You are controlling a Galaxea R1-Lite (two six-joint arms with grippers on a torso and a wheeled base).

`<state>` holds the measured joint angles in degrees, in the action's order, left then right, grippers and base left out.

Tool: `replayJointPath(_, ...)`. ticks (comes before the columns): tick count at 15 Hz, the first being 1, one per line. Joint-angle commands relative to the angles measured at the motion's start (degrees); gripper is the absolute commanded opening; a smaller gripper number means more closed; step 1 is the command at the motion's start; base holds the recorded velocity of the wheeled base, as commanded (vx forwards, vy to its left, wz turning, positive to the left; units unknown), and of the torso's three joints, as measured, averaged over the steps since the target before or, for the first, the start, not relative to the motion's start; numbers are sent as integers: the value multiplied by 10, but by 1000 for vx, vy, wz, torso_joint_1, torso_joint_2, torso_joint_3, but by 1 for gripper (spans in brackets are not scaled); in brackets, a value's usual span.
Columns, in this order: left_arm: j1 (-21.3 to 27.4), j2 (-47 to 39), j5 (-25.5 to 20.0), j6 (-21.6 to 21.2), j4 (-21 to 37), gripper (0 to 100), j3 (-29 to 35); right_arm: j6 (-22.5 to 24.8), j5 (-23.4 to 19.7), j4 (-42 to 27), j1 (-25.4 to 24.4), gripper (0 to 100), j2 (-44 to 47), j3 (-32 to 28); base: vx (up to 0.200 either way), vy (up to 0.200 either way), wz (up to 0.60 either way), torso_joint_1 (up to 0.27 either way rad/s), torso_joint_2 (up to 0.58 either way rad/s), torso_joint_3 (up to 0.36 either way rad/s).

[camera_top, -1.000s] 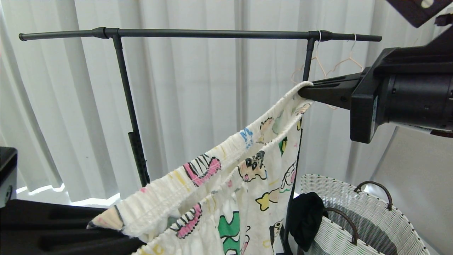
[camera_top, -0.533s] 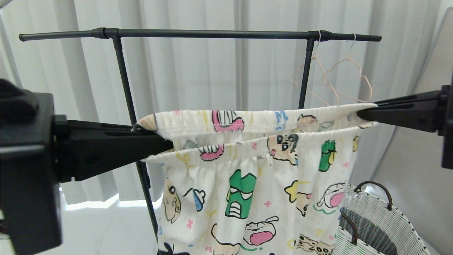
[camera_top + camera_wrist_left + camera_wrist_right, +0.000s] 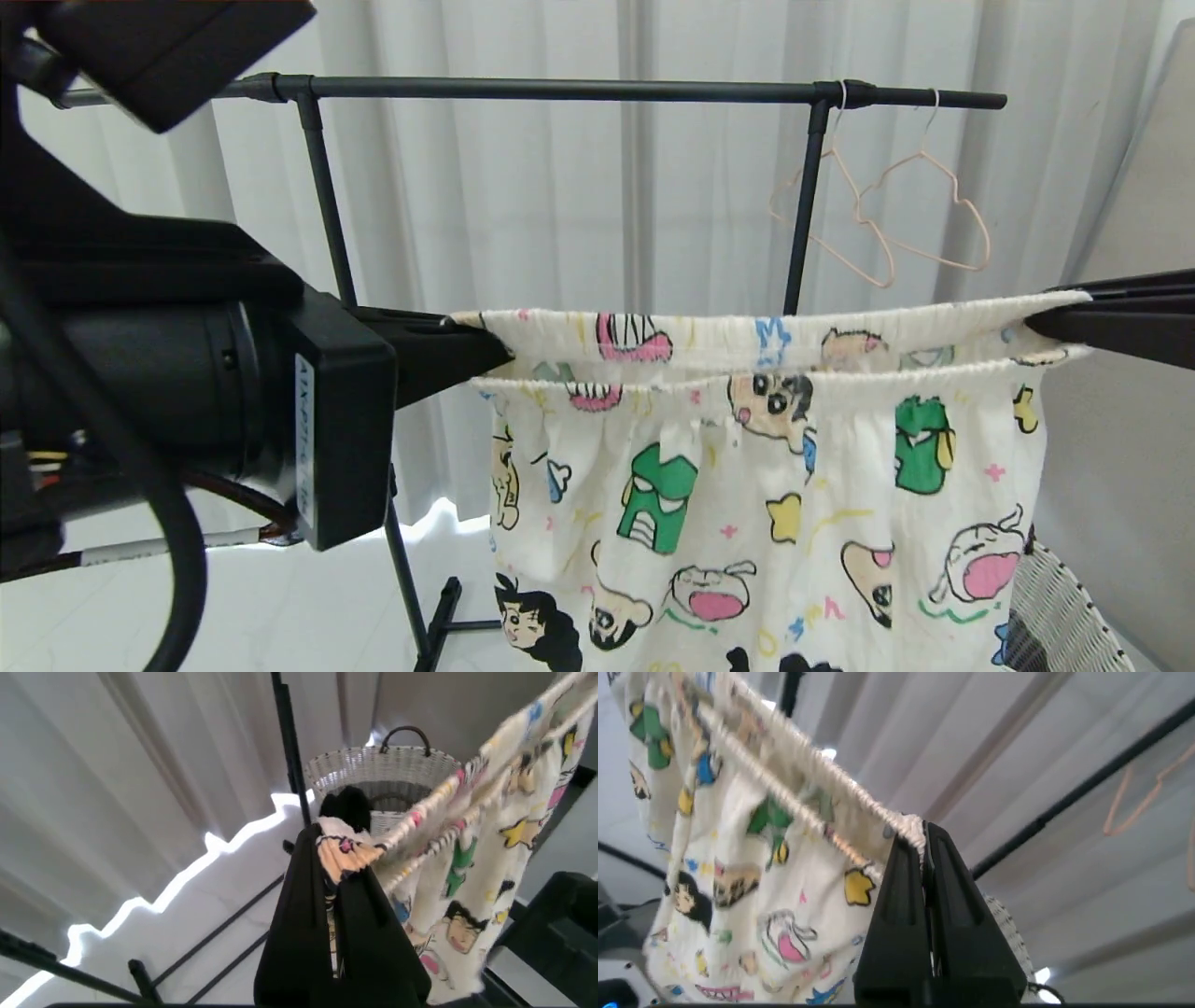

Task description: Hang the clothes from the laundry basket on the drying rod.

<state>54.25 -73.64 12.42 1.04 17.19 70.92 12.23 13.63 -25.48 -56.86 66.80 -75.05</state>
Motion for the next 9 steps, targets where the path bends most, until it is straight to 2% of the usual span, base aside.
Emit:
replayJointPath(1,-6,1,10,0,0,0,2,-1,17,0,8,0,-5,2,0,0,0,0,0,0)
replayJointPath(4,-6,3,23,2,0,0,-1,-1,22,0,32,0,-10,4,0,0,0,0,0,0)
replayJointPath(9,-6,3,23,2,-3,0,-1,0,23,0,32,0,-26,13,0,0,0,0,0,0)
